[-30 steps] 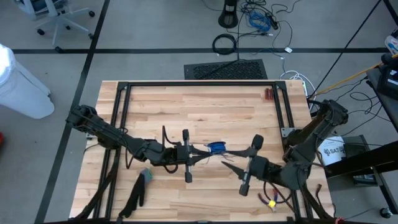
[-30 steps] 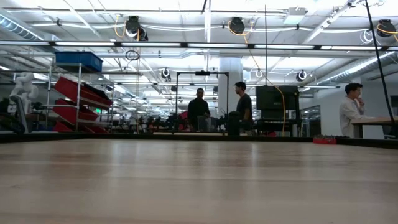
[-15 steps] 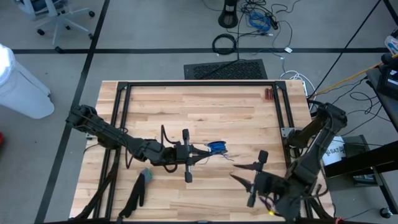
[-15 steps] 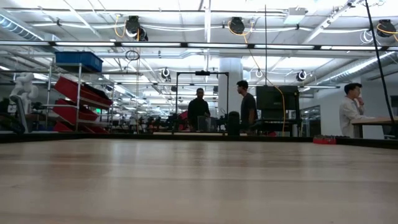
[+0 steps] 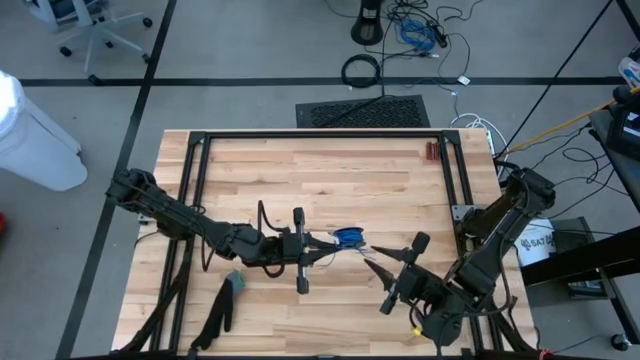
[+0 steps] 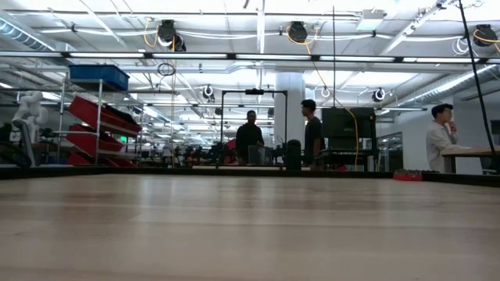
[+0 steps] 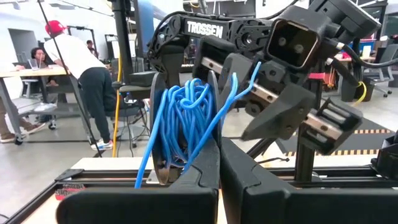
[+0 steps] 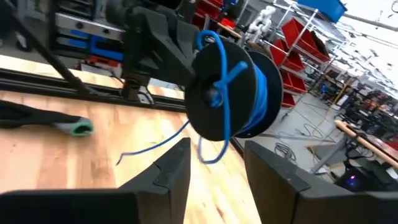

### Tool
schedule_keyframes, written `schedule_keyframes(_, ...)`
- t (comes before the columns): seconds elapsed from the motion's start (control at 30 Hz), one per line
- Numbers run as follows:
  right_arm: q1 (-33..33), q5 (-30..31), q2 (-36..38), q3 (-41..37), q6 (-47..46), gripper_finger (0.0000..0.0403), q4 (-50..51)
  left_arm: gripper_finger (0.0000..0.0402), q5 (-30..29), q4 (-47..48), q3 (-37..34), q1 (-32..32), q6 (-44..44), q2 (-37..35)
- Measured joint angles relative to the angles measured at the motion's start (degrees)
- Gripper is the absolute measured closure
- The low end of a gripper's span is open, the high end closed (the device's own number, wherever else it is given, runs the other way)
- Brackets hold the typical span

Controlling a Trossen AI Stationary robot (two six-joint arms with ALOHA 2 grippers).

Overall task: Coil cords
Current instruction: Coil the blue wire onto the black spool

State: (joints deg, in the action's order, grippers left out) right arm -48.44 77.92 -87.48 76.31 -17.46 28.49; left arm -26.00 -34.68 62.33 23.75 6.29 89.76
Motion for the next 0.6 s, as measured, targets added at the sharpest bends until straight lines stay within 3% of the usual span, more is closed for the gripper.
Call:
schedule_keyframes(0.3, 2.70, -1.54, 0.00, 0.00, 0.29, 0.0319, 0.01, 0.0402, -0.02, 0.00, 0.00, 0.00, -0.01, 0.00)
schedule_keyframes(0.5, 2.62, -1.47, 0.00, 0.00, 0.76, 0.0389, -0.06, 0.0401, 0.35, 0.00, 0.00, 0.00, -0.01, 0.00)
schedule_keyframes(0.6, 2.10, -1.02, 0.00, 0.00, 1.49, 0.0397, -1.52, 0.0401, 0.38, 0.00, 0.00, 0.02, -0.01, 0.00)
